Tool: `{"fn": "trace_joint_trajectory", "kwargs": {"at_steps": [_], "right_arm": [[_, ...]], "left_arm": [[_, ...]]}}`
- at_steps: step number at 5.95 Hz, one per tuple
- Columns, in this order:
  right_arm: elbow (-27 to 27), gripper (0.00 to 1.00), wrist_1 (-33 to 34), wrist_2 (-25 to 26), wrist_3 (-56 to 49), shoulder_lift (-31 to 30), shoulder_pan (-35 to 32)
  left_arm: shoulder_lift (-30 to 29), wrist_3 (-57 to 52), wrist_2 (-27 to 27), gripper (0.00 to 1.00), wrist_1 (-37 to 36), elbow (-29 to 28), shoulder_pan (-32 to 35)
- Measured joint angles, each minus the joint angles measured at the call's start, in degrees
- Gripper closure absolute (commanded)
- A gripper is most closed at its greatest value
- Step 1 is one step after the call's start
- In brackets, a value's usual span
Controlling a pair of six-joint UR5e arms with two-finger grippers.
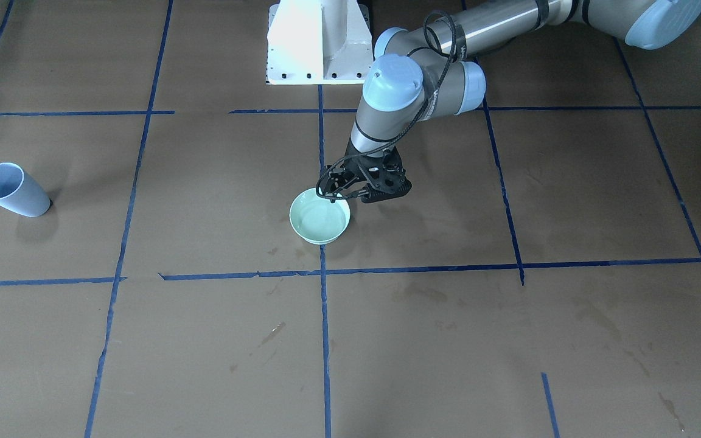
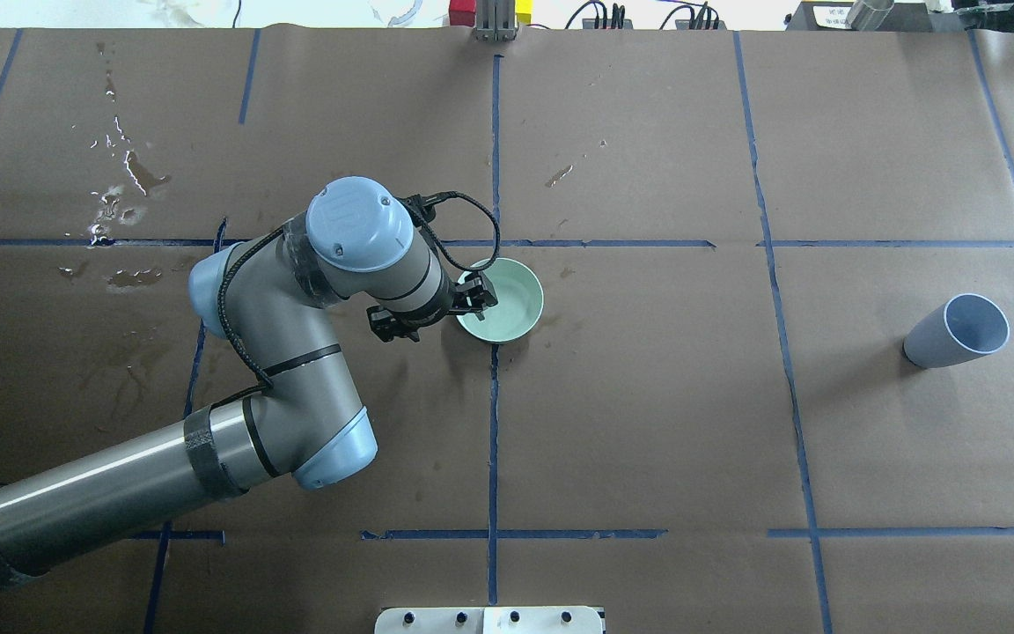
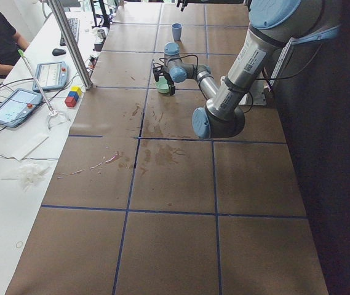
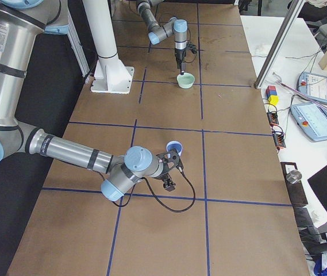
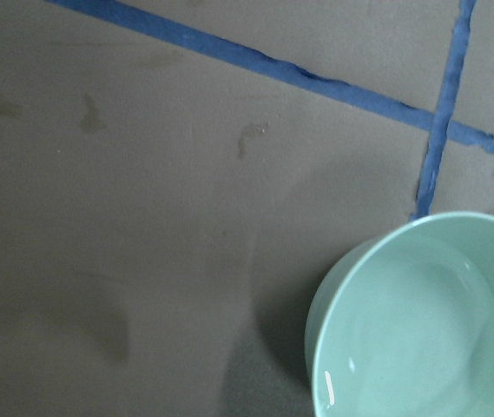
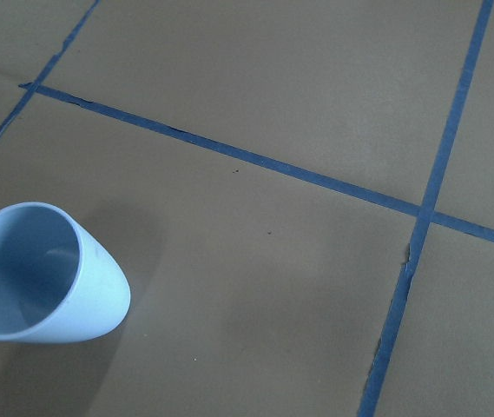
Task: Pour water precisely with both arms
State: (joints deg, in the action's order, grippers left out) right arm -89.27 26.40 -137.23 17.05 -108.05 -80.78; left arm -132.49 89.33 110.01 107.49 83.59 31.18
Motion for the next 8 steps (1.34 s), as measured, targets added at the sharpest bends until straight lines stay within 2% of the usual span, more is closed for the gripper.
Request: {"fn": "trace_joint_trajectory", "kwargs": {"at_steps": [1, 2, 3, 4, 6, 8], "right_arm": [[0.0, 0.0, 0.4, -0.6, -0.2, 0.2, -0.3], [-0.1, 0.0, 0.5, -0.8, -0.3, 0.2, -0.4], [-0.1, 0.0, 0.5, -0.8, -0.3, 0.3, -0.5], [0.0, 0.0, 0.5, -0.8, -0.3, 0.3, -0.5], [0.1, 0.0, 0.5, -0.8, -0.3, 0.4, -0.5], [0.2, 0.0, 0.6, -0.8, -0.3, 0.5, -0.4]], "left_arm": [[-0.7, 1.1, 0.0, 0.39, 1.4, -1.6, 0.3], [-1.1, 1.4, 0.0, 0.43, 2.0, -2.3, 0.4], [-1.2, 1.4, 0.0, 0.43, 2.1, -2.8, 0.4], [-1.3, 1.4, 0.0, 0.56, 2.2, -3.2, 0.4], [-1.4, 1.3, 0.0, 1.0, 2.2, -3.6, 0.4], [-1.2, 1.0, 0.1, 1.0, 3.9, -3.6, 0.4]]}}
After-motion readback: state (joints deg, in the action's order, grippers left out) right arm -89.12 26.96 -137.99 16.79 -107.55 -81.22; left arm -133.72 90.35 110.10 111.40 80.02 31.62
